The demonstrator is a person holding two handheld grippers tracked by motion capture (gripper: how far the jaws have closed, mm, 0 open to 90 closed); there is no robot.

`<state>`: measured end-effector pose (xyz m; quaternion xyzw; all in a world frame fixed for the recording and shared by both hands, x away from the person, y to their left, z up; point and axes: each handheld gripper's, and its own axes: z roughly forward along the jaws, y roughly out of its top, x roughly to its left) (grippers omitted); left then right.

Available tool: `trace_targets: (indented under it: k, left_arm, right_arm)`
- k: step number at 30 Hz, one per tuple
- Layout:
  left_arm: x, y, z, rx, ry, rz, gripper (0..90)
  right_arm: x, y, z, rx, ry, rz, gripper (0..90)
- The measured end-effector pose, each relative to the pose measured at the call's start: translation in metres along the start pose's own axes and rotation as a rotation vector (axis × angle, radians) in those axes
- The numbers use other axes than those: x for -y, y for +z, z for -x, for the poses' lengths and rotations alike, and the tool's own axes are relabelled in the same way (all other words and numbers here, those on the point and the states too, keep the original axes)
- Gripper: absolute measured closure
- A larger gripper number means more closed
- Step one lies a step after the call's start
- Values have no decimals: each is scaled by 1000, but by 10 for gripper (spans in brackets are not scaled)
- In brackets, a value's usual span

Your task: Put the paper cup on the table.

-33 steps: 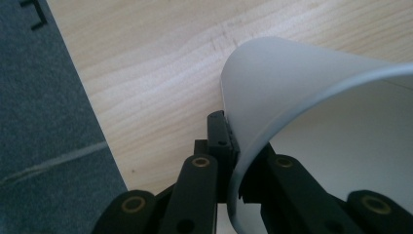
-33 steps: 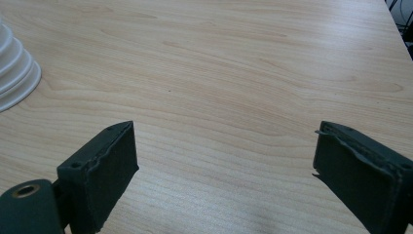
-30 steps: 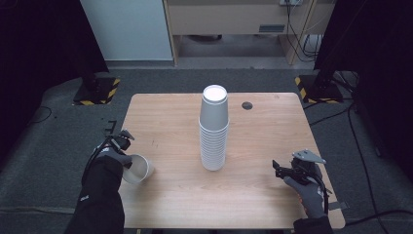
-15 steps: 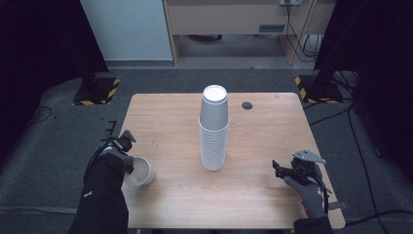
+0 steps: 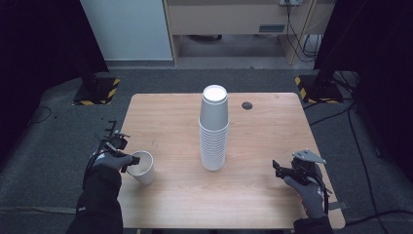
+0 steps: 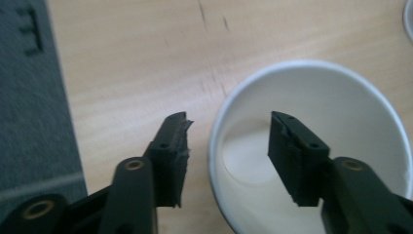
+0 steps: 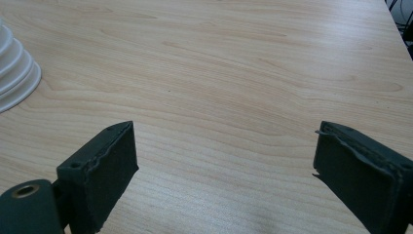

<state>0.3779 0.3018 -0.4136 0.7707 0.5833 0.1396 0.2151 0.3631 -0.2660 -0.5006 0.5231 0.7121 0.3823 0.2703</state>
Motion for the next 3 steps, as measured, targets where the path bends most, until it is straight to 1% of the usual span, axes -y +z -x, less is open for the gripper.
trace_targets:
  k: [1,2,3]
  left_arm:
    - [2,-1,1,-1,-2,37,465]
    - [4,-3,1,-7,7,91,442]
    - [6,-4,2,-19,3,149,417]
  right_arm:
    - [0,0,0,1,0,1,89]
    - [0,0,0,1,-1,1,89]
    - [0,0,1,3,3,3,89]
